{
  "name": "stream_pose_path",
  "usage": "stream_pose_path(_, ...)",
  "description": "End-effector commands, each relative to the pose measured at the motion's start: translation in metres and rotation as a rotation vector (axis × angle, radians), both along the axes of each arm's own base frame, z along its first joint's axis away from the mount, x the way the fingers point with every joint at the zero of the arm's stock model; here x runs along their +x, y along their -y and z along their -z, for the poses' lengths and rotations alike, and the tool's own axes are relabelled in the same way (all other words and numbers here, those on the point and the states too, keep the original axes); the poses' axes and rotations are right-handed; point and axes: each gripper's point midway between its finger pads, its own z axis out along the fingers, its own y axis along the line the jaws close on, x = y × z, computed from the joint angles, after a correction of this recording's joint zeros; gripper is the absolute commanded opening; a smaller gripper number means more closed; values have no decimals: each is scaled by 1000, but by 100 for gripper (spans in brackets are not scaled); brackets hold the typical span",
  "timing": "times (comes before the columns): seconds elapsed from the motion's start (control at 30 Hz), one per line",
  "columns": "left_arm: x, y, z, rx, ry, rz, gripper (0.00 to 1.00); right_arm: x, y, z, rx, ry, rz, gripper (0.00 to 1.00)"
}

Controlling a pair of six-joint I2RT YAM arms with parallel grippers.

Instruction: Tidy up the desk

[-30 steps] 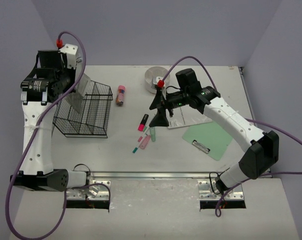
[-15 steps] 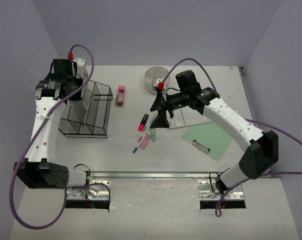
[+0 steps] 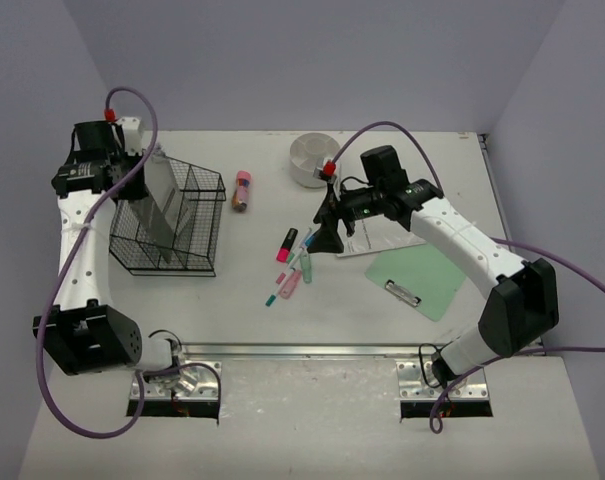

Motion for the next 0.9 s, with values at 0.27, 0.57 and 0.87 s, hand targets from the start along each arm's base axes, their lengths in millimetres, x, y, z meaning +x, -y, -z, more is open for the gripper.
stream_pose_path(0.27,14,-17,-20,-249,132,37,0,-1,2,-19,57,35,8,99)
stream_pose_path(0.57,20,-12,-53,-298,219,39,0,0,3,-17,54,39,14,99)
stream_pose_path(0.87,12,-10,-29,-323,166,35,49,7,9,-6,18,38,78,99)
